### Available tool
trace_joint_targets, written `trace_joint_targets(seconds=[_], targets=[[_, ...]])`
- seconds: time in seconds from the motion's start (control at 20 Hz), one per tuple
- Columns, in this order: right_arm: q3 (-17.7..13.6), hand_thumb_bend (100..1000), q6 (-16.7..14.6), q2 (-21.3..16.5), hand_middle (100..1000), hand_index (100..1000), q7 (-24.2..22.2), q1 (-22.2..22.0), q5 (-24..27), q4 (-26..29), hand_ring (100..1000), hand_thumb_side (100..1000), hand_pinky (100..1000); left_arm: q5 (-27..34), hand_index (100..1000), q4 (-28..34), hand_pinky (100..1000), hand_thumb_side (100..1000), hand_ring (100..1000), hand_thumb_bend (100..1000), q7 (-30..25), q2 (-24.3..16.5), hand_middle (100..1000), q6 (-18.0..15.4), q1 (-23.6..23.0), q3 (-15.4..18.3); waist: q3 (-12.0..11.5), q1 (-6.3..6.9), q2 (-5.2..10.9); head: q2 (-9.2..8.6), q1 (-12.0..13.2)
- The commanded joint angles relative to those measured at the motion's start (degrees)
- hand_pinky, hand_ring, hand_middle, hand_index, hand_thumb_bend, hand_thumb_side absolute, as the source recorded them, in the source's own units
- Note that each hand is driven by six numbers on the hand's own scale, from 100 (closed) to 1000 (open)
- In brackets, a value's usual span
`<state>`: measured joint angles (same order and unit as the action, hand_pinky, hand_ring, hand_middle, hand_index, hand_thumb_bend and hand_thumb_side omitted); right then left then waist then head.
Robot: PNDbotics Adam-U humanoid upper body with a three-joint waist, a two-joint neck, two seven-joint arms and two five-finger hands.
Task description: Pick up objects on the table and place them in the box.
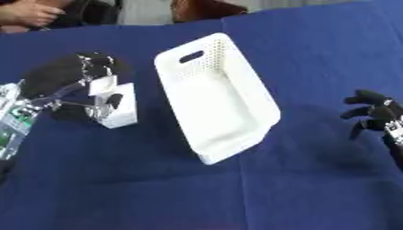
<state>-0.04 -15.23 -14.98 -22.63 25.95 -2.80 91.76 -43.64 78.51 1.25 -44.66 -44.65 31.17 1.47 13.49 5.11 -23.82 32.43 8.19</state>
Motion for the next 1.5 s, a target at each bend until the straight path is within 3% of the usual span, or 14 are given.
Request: trace_joint_targets(seconds=[0.05, 0.4, 0.65, 0.7, 0.8, 0.9, 0.95, 1.0, 1.05, 1.1, 1.3, 1.5], targets=[[-0.1, 100, -0.2, -1.0, 768, 905, -0.2, 1.1, 0.4, 0.6, 682, 880, 423, -2.9, 844, -1.9, 758, 657, 654, 100, 1.1, -1.4, 731, 0.2, 0.0, 0.1, 0.5, -0.5, 0.35, -1.38, 0.6], [-0.1, 100, -0.5, -1.0, 769, 905, -0.3, 1.8, 0.4, 0.5, 682, 880, 424, -6.3, 824, -3.1, 737, 655, 631, 100, 3.4, -1.0, 716, 0.3, -0.1, -0.1, 1.1, -1.11, -0.87, -2.6, 1.1], [-0.1, 100, -0.6, -0.9, 769, 905, -0.5, 2.0, 0.5, 0.4, 683, 881, 425, -8.4, 795, -4.7, 642, 630, 545, 100, 4.5, -0.1, 662, 0.3, -0.2, -0.5, 1.2, -1.45, -1.29, -3.08, 1.3], [-0.1, 100, -0.6, -0.8, 769, 905, -0.5, 2.1, 0.5, 0.4, 683, 881, 425, -8.8, 780, -5.3, 579, 633, 514, 100, 4.4, 0.3, 643, 0.2, -0.4, -0.8, 1.2, -1.52, -1.36, -3.12, 1.3], [-0.1, 100, -0.7, -0.8, 769, 905, -0.5, 2.1, 0.6, 0.4, 683, 882, 425, -9.3, 698, -6.5, 371, 656, 385, 100, 4.2, 1.2, 548, 0.0, -0.5, -1.2, 1.2, -1.63, -1.43, -3.11, 1.3], [-0.2, 100, -0.7, -0.7, 769, 905, -0.5, 2.0, 0.6, 0.4, 683, 882, 425, -9.1, 531, -7.7, 100, 651, 138, 100, 3.9, 2.2, 381, -0.1, -0.7, -1.6, 1.1, -1.72, -1.46, -2.98, 1.3], [-0.2, 100, -0.7, -0.7, 769, 905, -0.6, 2.0, 0.6, 0.4, 683, 882, 425, -8.8, 531, -8.2, 100, 651, 138, 100, 3.7, 2.6, 381, -0.3, -0.7, -1.8, 1.0, -1.75, -1.45, -2.9, 1.3], [-0.2, 100, -0.7, -0.7, 769, 905, -0.5, 2.0, 0.6, 0.4, 683, 883, 425, -8.1, 274, -8.5, 100, 562, 100, 100, 3.6, 3.1, 100, -0.5, -0.8, -2.0, 0.9, -1.78, -1.43, -2.79, 1.4], [-0.3, 100, -0.7, -0.7, 769, 905, -0.5, 1.9, 0.6, 0.4, 683, 883, 425, -7.4, 156, -8.7, 100, 506, 100, 100, 3.7, 3.5, 100, -0.7, -0.9, -2.1, 0.8, -1.8, -1.4, -2.73, 1.4], [-0.3, 100, -0.7, -0.6, 769, 905, -0.5, 1.9, 0.6, 0.4, 683, 883, 425, -6.3, 109, -8.6, 100, 520, 100, 100, 4.6, 4.0, 100, -0.9, -0.9, -2.0, 0.7, -1.83, -1.37, -2.66, 1.4], [-0.3, 100, -0.7, -0.5, 769, 906, -0.6, 1.6, 0.6, 0.4, 682, 886, 424, -3.7, 100, -9.2, 100, 353, 100, 100, 5.1, 5.0, 100, -2.3, -1.7, -3.3, 0.2, -1.88, -1.14, -2.33, 1.6], [-0.5, 100, -0.5, -0.4, 767, 905, -0.5, 1.1, 0.6, 0.4, 681, 888, 423, -2.0, 100, -8.5, 100, 319, 100, 100, 1.4, 5.6, 100, -3.5, -2.3, -4.1, -0.4, -1.82, -0.66, -1.99, 1.5]])
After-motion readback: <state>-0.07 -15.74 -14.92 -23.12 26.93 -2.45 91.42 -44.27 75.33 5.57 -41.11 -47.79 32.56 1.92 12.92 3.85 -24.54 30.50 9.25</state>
